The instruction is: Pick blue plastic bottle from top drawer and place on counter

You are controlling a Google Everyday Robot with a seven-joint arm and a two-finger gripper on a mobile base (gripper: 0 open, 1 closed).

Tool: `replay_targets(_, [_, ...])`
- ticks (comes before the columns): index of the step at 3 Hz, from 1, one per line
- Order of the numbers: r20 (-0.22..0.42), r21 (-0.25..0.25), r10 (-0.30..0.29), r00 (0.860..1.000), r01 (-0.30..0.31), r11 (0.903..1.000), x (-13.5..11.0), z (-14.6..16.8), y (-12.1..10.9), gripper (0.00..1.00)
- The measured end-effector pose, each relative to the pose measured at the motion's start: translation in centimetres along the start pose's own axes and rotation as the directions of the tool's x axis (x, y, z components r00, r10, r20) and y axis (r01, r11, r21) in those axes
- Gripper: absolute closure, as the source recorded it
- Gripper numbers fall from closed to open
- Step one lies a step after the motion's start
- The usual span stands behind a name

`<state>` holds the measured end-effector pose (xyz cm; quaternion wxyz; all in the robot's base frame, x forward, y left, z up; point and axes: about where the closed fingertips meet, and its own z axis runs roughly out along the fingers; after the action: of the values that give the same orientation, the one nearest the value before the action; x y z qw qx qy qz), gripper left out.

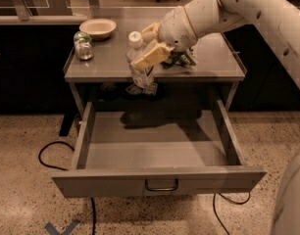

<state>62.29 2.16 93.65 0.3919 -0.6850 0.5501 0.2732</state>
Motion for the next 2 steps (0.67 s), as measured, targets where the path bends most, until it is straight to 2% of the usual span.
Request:
replay_targets(1, [0.007, 0.002, -0.016, 1.000, 0.016, 0.9999, -0.7, -0.6, -1.8, 1.00])
replay_targets(2, [0.020, 0.052, -0.064, 0.998, 0.062, 0.9967, -2.8, -2.7, -3.3, 1.00])
